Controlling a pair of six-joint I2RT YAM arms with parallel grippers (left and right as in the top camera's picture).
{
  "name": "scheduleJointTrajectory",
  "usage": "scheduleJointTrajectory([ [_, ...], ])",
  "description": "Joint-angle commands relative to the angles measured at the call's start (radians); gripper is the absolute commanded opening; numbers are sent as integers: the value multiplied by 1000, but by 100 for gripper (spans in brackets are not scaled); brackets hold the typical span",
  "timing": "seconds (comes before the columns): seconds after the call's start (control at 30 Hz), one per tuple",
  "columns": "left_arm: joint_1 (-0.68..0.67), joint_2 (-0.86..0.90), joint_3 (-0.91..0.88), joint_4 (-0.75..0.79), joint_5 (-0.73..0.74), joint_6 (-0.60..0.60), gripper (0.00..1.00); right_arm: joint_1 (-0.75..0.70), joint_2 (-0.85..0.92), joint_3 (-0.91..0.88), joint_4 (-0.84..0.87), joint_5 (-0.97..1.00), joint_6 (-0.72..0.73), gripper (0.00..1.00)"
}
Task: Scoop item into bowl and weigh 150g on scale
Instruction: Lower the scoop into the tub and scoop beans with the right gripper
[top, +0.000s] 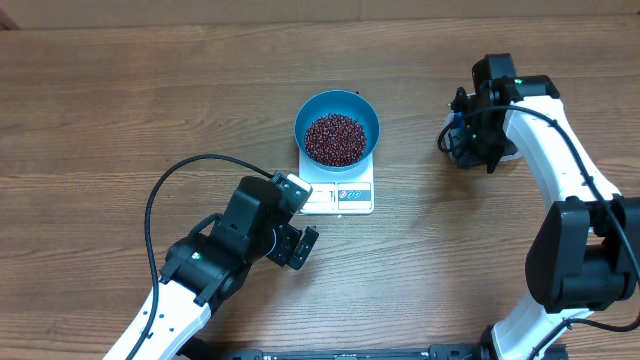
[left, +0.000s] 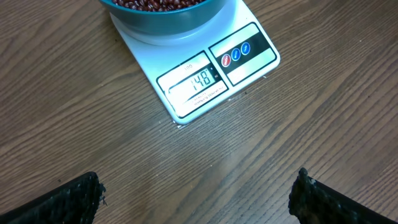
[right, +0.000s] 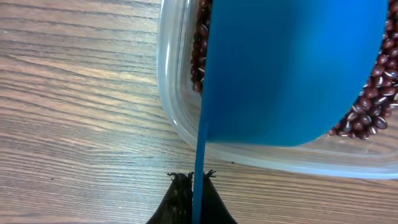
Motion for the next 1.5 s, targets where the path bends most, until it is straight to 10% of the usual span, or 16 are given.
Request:
scheduleJointTrajectory([
  [0.0,-5,7,-2,1,-7,12,100,0,6,-2,-1,-100,-16,4],
  [0.63,-5,7,-2,1,-7,12,99,-226,5,49,-26,-493,0,4],
  [1.47,-5,7,-2,1,-7,12,100,-21,20,110,-39,393,237,4],
])
